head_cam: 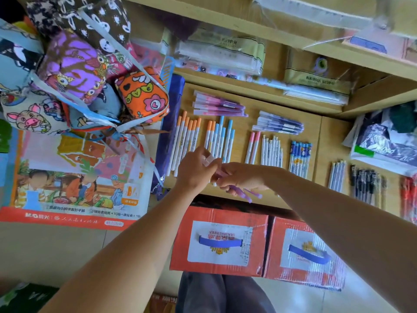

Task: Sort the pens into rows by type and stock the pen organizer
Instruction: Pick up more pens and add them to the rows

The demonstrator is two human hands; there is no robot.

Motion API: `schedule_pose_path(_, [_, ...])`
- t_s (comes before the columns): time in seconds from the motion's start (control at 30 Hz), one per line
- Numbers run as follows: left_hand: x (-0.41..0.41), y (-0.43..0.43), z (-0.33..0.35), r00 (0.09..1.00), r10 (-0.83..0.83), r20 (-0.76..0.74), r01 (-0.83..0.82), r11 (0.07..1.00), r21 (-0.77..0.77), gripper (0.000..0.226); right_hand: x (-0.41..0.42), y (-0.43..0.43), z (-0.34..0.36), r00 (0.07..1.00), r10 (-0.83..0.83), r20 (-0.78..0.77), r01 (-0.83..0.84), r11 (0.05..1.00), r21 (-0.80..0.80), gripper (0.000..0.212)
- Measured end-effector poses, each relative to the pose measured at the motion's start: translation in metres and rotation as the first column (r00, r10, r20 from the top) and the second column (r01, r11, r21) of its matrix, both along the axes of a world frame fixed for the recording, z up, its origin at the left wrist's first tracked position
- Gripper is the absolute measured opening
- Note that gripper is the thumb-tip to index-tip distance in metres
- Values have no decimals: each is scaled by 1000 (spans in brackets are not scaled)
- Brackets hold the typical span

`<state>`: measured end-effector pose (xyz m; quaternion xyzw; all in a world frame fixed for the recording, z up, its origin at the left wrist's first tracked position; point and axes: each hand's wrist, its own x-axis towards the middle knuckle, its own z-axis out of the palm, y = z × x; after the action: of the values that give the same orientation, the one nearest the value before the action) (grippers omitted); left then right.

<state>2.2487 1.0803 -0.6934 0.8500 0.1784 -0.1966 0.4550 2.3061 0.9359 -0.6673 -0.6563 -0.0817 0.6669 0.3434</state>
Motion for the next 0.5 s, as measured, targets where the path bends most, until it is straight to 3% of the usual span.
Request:
schedule_pose_path(0.1, [-2, -1, 1, 999, -40, -10, 40, 999, -18, 20, -3, -2, -4, 1000, 12, 7, -12, 1000, -1, 5])
schedule_pose_path(0.3, [0, -3, 5, 997, -66, 34, 67, 997, -34, 22, 0, -8, -4, 1000, 28, -1, -28, 1000, -10, 4])
schedule_pose_path(0.5, [2, -7, 16, 986, -144, 89, 156, 977, -146, 17, 6, -23, 3, 997, -51, -54, 48, 998, -47, 28])
